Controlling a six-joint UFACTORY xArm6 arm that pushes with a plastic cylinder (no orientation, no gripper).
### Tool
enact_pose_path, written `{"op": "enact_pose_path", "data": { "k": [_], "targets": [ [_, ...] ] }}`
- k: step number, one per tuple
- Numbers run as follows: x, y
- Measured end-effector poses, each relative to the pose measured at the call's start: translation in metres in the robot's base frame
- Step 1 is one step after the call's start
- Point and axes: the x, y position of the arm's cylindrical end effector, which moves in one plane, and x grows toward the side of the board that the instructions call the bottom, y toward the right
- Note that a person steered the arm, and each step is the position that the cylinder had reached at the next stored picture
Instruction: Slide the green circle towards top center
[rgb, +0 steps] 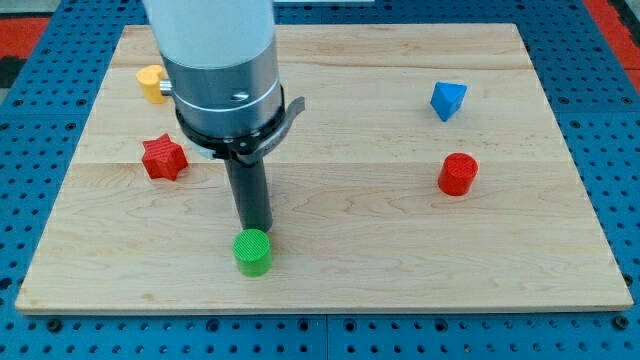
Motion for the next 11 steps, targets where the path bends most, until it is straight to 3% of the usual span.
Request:
{"op": "enact_pose_path", "data": {
  "k": [3, 5, 7, 11],
  "targets": [
    [-0.002, 0.006],
    [-0.001, -0.035],
    [0.033, -0.061],
    [0.044, -0.058]
  ]
}}
